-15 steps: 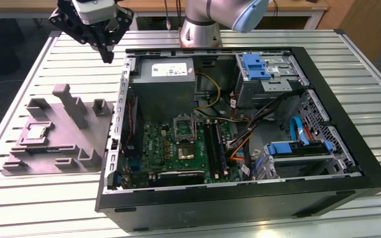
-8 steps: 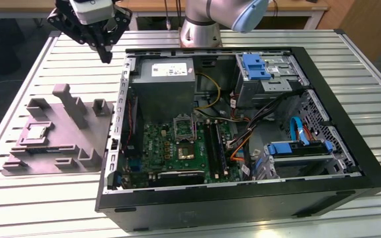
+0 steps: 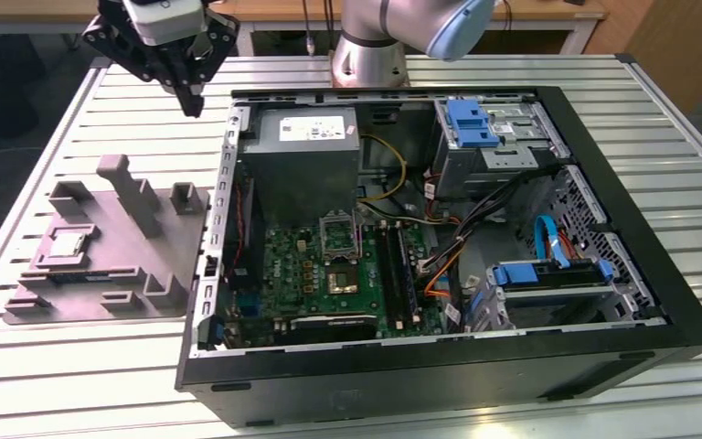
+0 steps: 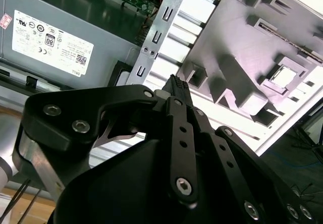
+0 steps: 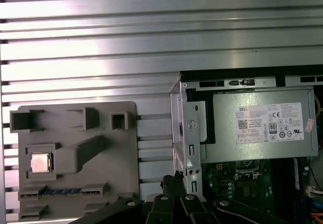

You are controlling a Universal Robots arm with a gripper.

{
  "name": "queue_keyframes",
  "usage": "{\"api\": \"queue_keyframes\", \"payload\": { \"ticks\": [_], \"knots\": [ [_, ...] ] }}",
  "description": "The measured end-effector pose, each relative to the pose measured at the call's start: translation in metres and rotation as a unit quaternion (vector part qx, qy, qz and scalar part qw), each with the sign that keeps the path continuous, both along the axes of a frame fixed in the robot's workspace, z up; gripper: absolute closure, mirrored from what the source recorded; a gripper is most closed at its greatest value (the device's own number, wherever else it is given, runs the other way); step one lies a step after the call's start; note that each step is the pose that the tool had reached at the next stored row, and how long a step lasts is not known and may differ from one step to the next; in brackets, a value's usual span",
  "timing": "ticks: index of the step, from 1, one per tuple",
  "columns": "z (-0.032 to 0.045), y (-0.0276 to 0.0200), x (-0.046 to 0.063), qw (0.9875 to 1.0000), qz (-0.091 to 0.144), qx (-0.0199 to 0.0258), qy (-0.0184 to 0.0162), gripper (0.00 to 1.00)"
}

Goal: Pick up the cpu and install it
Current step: 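Reach for the cpu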

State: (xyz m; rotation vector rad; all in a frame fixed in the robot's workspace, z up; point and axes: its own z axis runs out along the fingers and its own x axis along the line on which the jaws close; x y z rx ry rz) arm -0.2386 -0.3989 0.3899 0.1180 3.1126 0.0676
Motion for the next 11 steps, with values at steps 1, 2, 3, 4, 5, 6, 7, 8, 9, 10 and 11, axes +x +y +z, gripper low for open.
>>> {"api": "queue_keyframes", "payload": {
  "ticks": [1, 2, 3, 4, 5, 6, 7, 8, 9, 10, 11],
  "knots": [
    [0.0000, 0.0000, -0.0008, 1.0000, 0.000, 0.0000, 0.0000, 0.89],
    [0.0000, 0.0000, -0.0016, 1.0000, 0.000, 0.0000, 0.0000, 0.89],
    [0.0000, 0.0000, -0.0026, 1.0000, 0.000, 0.0000, 0.0000, 0.89],
    [0.0000, 0.0000, -0.0035, 1.0000, 0.000, 0.0000, 0.0000, 0.89],
    [-0.0001, 0.0000, -0.0043, 1.0000, 0.000, 0.0000, 0.0000, 0.89],
    [0.0000, 0.0000, -0.0048, 1.0000, 0.000, 0.0000, 0.0000, 0.89],
    [0.0000, 0.0000, -0.0055, 1.0000, 0.000, 0.0000, 0.0000, 0.89],
    [-0.0001, 0.0000, -0.0062, 1.0000, 0.000, 0.0000, 0.0000, 0.89],
    [0.0000, 0.0000, -0.0070, 1.0000, 0.000, 0.0000, 0.0000, 0.89],
    [-0.0001, 0.0000, -0.0079, 1.0000, 0.000, 0.0000, 0.0000, 0.89],
    [0.0000, 0.0000, -0.0088, 1.0000, 0.000, 0.0000, 0.0000, 0.89]
  ]
}}
